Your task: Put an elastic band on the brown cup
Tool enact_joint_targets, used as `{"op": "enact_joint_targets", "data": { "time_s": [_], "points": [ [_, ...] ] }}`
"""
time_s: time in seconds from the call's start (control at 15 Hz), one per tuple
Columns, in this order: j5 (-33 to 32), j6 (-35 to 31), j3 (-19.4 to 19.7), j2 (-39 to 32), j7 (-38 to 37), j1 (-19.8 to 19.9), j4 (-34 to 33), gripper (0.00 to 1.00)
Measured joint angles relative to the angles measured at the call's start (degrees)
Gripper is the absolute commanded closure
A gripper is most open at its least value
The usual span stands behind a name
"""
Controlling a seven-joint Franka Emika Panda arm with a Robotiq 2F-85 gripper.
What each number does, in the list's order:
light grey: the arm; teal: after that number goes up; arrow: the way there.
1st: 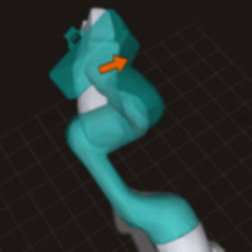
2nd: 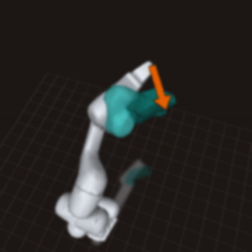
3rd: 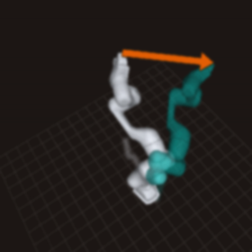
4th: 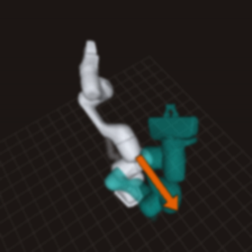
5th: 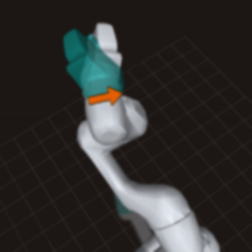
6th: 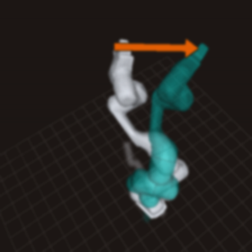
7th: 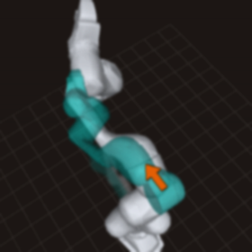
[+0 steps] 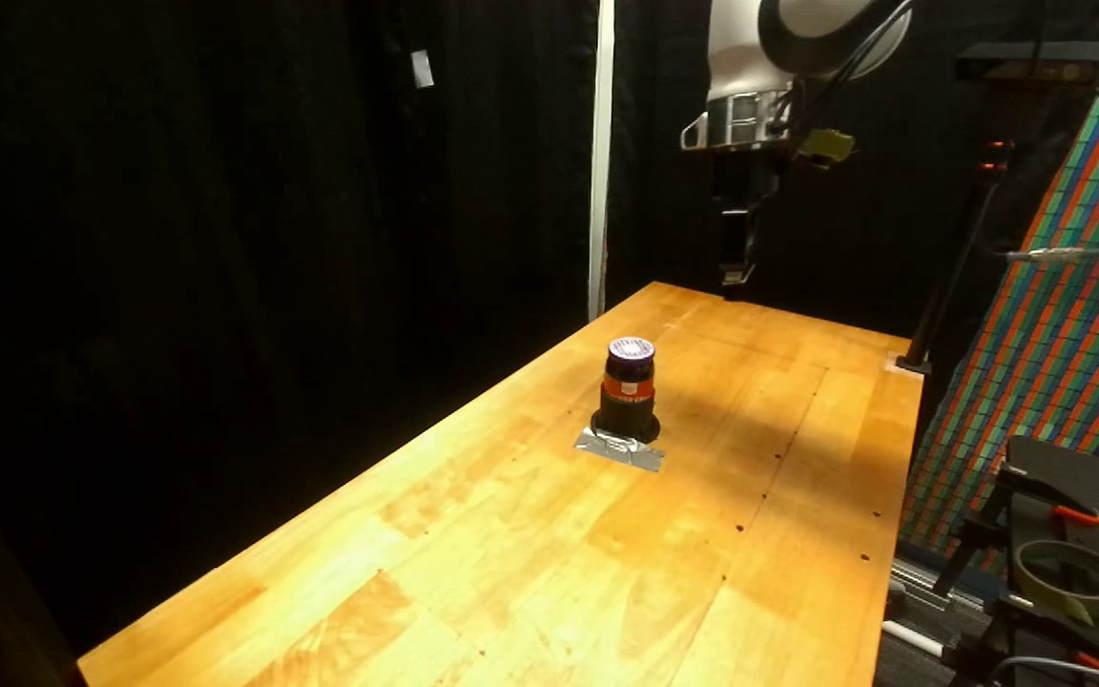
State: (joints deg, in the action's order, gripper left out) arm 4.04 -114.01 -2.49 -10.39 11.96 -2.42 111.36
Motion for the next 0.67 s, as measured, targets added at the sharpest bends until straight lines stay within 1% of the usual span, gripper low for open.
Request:
{"op": "enact_joint_targets", "data": {
  "time_s": [0.33,0.47,0.67],
  "points": [
    [0.0,-1.63,-0.7,-14.6,0.76,-0.02,-14.83,0.0],
    [0.02,-1.63,-1.11,-19.08,0.56,-0.03,-19.84,0.0],
    [0.46,-1.6,-1.86,-24.26,0.46,-0.03,-25.57,0.0]
  ]
}}
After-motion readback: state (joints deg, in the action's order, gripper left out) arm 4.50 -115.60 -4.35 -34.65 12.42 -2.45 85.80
